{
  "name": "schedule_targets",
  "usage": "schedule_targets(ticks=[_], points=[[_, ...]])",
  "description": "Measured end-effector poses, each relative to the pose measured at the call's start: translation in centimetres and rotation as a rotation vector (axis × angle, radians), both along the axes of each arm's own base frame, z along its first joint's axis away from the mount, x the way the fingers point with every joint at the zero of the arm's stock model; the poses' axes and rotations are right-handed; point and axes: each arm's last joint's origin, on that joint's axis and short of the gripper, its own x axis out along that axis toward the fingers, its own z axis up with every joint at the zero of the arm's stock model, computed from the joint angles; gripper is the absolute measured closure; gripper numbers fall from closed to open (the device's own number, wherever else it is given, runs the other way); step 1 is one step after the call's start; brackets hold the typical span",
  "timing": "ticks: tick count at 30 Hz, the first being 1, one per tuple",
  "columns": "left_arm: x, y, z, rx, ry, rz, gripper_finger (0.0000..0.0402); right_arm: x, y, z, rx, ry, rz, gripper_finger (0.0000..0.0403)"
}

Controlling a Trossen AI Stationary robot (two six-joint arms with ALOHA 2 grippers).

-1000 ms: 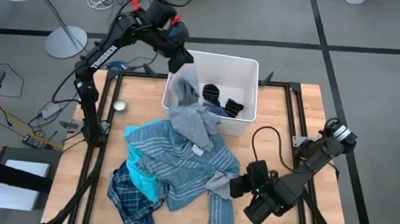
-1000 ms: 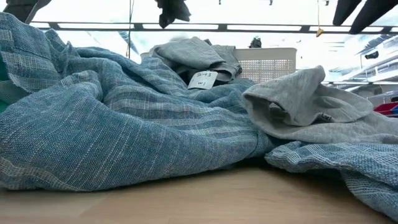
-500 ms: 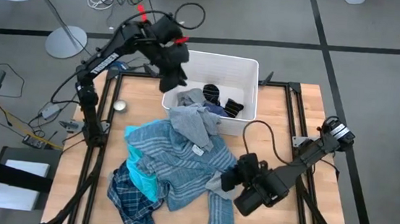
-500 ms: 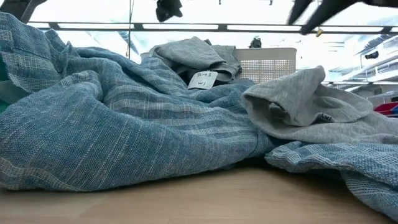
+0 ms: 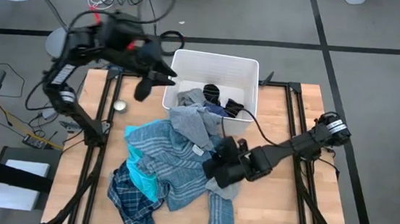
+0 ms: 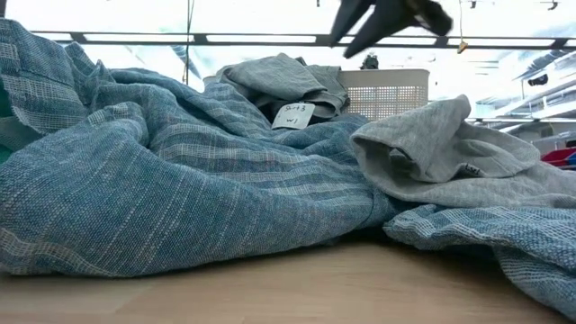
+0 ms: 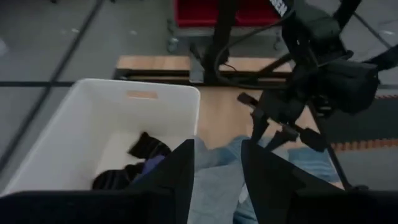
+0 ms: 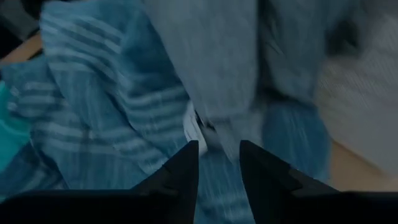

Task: Sort clothes
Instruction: Put the gray shirt into the white bin

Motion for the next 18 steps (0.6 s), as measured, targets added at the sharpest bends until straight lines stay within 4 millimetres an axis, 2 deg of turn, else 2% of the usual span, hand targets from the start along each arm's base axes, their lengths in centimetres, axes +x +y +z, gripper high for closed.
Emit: schedule_targets(ticks=[7,10,14,18], points=[[-3.7,-3.0,1.8,0.027,-0.092,0.034,0.0265,2.3,-2.2,1.5,-0.133,-0.053,0.144,0.0284],[-4.3,-3.9,1.4,0.019,-0.109,0.049,0.0265,2.9,-3.0,1.8,-0.164,-0.049,0.184,0.0284],[-4.8,-4.7,-0.8,-0.001,-0.120,0.071,0.0265,3.3,-4.5,1.6,-0.143,-0.022,0.184,0.0282],[-5.9,-5.3,-4.3,-0.033,-0.172,0.102,0.0265,3.8,-5.9,1.3,-0.123,0.001,0.187,0.0277]])
